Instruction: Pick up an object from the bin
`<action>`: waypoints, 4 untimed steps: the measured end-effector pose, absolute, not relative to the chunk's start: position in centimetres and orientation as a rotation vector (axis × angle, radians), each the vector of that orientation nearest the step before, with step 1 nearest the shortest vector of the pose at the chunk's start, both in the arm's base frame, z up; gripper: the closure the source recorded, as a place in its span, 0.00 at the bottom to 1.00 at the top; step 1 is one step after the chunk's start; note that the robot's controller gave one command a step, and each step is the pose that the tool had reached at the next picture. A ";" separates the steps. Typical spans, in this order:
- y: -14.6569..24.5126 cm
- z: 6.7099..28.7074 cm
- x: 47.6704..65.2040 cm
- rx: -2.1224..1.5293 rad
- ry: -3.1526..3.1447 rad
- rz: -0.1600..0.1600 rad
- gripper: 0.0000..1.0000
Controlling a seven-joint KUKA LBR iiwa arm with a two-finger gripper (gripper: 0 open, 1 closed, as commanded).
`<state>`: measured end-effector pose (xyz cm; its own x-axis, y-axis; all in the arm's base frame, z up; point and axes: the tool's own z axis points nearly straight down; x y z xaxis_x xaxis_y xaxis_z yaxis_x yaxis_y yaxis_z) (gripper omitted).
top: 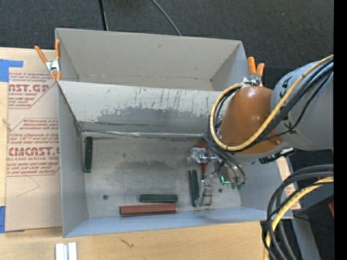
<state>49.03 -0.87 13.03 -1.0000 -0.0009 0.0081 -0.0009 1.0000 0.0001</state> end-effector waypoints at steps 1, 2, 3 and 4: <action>-0.9 13.4 49.2 0.002 -3.141 0.000 0.00; -2.9 11.7 50.3 0.231 -3.138 -0.002 0.00; -4.6 10.2 50.7 0.380 -3.122 -0.001 0.00; -3.5 10.3 50.9 0.650 -3.073 0.002 0.00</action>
Offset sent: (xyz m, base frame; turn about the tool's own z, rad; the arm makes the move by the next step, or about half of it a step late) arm 0.0247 -0.0641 -0.0492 -0.3497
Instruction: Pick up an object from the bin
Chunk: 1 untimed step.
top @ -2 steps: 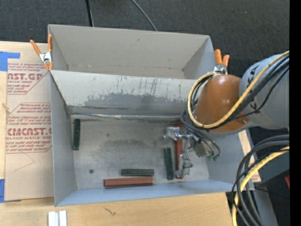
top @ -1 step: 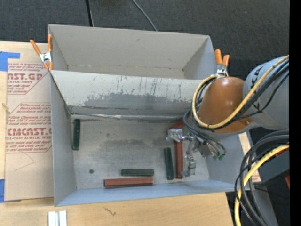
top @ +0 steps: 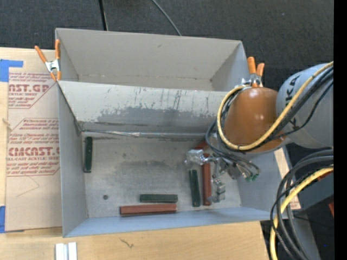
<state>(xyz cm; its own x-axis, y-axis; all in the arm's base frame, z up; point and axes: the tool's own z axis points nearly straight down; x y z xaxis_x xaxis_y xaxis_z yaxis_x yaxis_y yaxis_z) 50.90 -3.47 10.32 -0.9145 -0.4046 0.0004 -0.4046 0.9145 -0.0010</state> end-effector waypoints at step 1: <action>-8.5 7.2 54.5 0.916 -3.012 0.001 1.00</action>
Offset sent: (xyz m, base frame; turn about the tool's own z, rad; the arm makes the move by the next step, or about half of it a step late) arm 0.0000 0.0000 0.0000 0.0000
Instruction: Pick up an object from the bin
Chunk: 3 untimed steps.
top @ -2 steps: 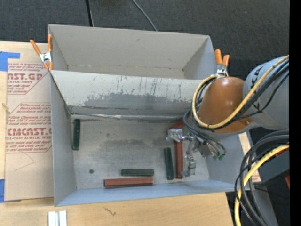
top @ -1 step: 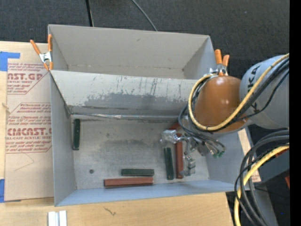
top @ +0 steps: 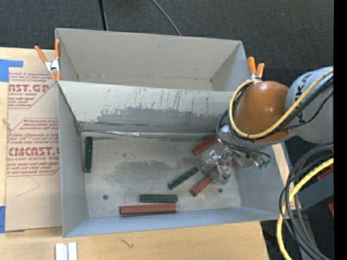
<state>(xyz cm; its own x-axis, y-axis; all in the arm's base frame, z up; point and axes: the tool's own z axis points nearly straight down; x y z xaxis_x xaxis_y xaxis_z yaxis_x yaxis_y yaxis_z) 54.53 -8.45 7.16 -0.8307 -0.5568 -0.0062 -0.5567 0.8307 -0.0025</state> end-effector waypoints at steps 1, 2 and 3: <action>-8.4 7.0 54.4 -0.913 3.003 0.002 0.00; -8.4 7.0 54.4 -0.913 3.004 0.003 1.00; -8.4 7.0 54.4 -0.914 3.004 0.003 1.00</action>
Offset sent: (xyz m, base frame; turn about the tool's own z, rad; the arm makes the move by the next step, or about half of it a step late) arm 0.0000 0.0000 0.0000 0.0000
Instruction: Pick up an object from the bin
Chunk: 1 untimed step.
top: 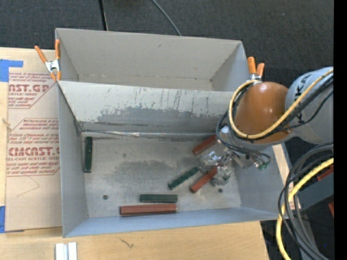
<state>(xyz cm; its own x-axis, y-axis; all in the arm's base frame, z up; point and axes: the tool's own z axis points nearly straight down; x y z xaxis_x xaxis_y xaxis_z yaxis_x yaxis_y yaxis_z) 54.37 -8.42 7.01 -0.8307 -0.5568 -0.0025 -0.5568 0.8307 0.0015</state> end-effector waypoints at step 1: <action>-10.5 27.3 54.4 -0.910 3.007 0.003 1.00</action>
Offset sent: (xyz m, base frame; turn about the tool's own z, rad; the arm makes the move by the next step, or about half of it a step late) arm 0.0000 0.0000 0.0000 0.0000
